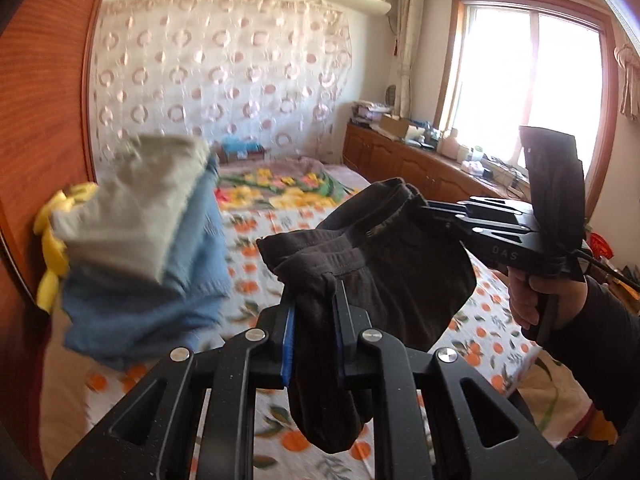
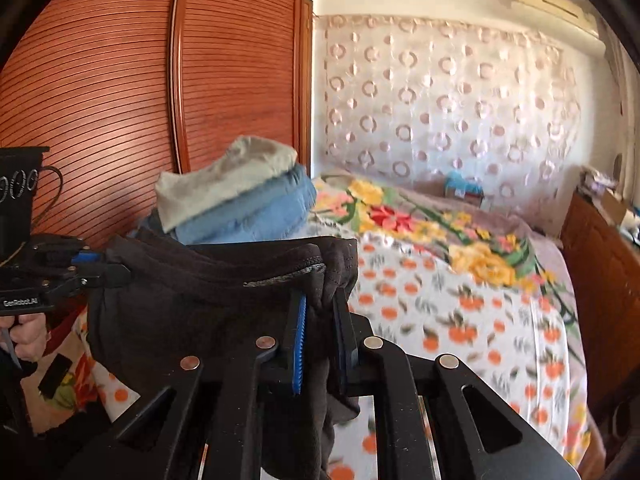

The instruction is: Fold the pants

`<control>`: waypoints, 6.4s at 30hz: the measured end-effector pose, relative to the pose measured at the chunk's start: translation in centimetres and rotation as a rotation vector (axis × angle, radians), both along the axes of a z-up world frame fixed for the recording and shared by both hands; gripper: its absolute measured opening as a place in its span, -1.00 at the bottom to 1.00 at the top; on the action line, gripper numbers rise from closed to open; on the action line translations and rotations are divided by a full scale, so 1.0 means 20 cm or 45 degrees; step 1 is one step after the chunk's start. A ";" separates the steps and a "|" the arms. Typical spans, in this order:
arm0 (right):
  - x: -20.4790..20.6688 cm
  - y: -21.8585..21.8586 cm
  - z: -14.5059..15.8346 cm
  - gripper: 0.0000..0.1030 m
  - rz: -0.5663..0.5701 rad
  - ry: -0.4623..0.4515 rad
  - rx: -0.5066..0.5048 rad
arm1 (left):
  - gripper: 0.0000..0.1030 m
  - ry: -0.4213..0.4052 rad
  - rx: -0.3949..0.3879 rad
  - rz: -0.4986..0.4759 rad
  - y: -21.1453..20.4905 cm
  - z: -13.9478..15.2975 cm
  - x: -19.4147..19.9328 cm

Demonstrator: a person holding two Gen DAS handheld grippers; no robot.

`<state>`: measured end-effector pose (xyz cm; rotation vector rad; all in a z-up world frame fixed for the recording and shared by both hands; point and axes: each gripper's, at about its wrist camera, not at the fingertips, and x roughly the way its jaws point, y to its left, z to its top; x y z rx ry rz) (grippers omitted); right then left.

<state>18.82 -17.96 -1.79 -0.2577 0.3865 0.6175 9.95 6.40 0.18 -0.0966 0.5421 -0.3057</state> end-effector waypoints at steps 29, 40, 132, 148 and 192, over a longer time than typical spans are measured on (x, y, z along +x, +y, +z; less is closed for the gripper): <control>1.04 1.04 0.16 -0.77 0.292 -0.173 -0.238 | -0.69 -0.016 -0.074 0.434 0.73 -0.02 0.44; 1.17 1.01 0.20 -0.46 0.316 -0.044 -0.098 | -0.61 0.053 -0.085 0.477 0.81 -0.12 0.42; -0.01 0.05 0.06 -0.24 -0.272 0.101 0.142 | 0.66 -0.010 0.114 0.238 -0.02 -0.06 0.21; -0.39 0.04 0.11 0.42 -0.409 -0.021 0.195 | 0.74 -0.070 0.163 0.212 -0.26 0.11 0.05; -0.77 0.02 -0.01 0.48 -0.516 -0.035 0.193 | 0.74 -0.053 0.142 0.275 -0.23 0.01 -0.22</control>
